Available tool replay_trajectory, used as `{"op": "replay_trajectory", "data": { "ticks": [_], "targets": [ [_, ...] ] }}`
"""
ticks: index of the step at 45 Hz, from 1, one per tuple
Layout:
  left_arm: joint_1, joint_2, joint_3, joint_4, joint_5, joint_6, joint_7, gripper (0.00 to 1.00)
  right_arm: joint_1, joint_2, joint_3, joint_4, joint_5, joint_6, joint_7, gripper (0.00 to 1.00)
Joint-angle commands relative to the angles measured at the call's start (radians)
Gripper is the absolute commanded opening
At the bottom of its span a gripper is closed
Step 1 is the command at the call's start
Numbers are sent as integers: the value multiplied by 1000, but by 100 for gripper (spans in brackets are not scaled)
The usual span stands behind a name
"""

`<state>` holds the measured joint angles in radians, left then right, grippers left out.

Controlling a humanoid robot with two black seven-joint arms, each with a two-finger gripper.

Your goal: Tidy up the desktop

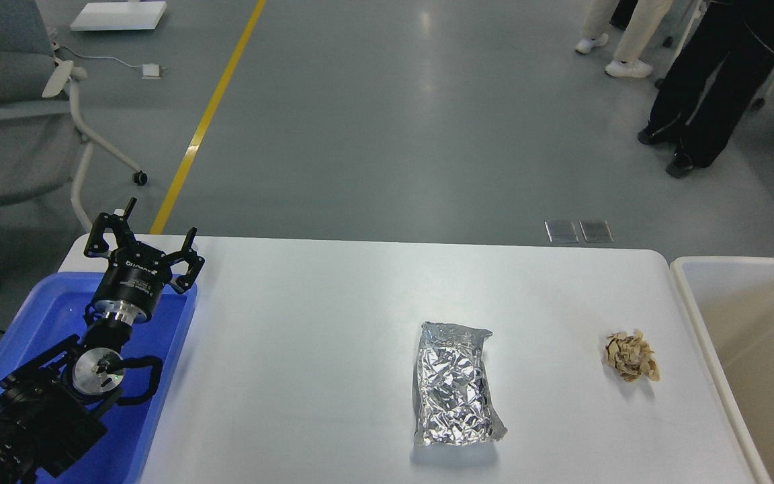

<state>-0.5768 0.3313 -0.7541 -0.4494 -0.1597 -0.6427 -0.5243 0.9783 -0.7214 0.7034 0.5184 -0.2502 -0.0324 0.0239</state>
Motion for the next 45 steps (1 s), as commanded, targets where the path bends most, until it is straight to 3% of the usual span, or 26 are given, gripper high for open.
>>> {"op": "replay_trajectory", "data": {
  "ticks": [1, 9, 15, 16, 17, 28, 45],
  "targets": [
    [0, 0, -1, 0, 0, 0, 1, 100, -101, -7, 418, 241, -9, 86, 2, 100],
    [0, 0, -1, 0, 0, 0, 1, 100, -259, 73, 636, 307, -11, 177, 47, 100],
    [0, 0, 1, 0, 0, 0, 0, 100, -366, 115, 637, 321, -14, 227, 152, 100],
    [0, 0, 1, 0, 0, 0, 0, 100, -451, 166, 637, 319, -33, 232, 212, 100],
    [0, 0, -1, 0, 0, 0, 1, 100, -469, 175, 636, 319, -41, 233, 218, 100],
    [0, 0, -1, 0, 0, 0, 0, 100, -592, 250, 602, 313, -54, 241, 220, 100],
    [0, 0, -1, 0, 0, 0, 0, 100, -598, 274, 585, 307, -55, 238, 240, 100]
  ]
}}
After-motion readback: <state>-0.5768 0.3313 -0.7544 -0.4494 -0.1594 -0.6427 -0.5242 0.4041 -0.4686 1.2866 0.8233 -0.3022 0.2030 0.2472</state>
